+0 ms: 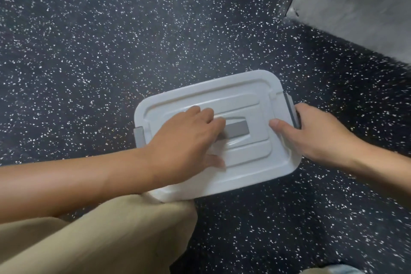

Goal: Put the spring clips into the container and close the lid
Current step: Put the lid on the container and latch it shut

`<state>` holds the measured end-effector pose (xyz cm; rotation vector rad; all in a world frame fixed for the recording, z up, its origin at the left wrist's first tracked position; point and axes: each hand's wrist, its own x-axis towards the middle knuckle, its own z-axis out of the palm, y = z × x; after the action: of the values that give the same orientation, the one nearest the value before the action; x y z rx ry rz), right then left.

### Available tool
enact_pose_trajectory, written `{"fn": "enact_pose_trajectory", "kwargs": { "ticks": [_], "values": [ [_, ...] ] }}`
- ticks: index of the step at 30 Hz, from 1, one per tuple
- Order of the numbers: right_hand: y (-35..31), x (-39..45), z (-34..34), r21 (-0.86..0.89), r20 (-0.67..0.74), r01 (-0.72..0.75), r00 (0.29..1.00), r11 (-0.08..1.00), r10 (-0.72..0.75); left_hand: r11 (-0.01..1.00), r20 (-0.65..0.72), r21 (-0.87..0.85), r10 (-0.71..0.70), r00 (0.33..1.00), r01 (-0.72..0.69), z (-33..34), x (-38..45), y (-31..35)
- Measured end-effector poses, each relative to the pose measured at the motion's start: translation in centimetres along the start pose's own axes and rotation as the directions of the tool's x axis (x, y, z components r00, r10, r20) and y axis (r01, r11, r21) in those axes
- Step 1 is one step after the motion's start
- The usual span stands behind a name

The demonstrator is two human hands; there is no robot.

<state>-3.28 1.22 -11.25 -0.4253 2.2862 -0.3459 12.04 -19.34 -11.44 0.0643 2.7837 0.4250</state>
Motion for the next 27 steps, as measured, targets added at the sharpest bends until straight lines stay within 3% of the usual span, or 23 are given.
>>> {"fn": "enact_pose_trajectory", "kwargs": {
  "ticks": [8, 14, 27],
  "values": [
    [-1.0, -0.6, -1.2, -0.196, -0.047, 0.012, 0.999, 0.981, -0.022, 0.989, 0.171, -0.067, -0.116, 0.978, 0.129, -0.6, 2.2, 0.4],
    [-1.3, -0.8, -1.4, -0.323, -0.061, 0.08, 0.993, 0.943, -0.105, 0.985, 0.148, -0.074, -0.14, 0.979, 0.153, -0.3, 2.1, 0.7],
    [-3.5, -0.4, -2.6, -0.375, 0.056, 0.05, 0.998, 0.926, -0.031, 0.981, 0.209, -0.015, -0.188, 0.96, 0.195, -0.4, 2.7, 1.8]
  ]
}}
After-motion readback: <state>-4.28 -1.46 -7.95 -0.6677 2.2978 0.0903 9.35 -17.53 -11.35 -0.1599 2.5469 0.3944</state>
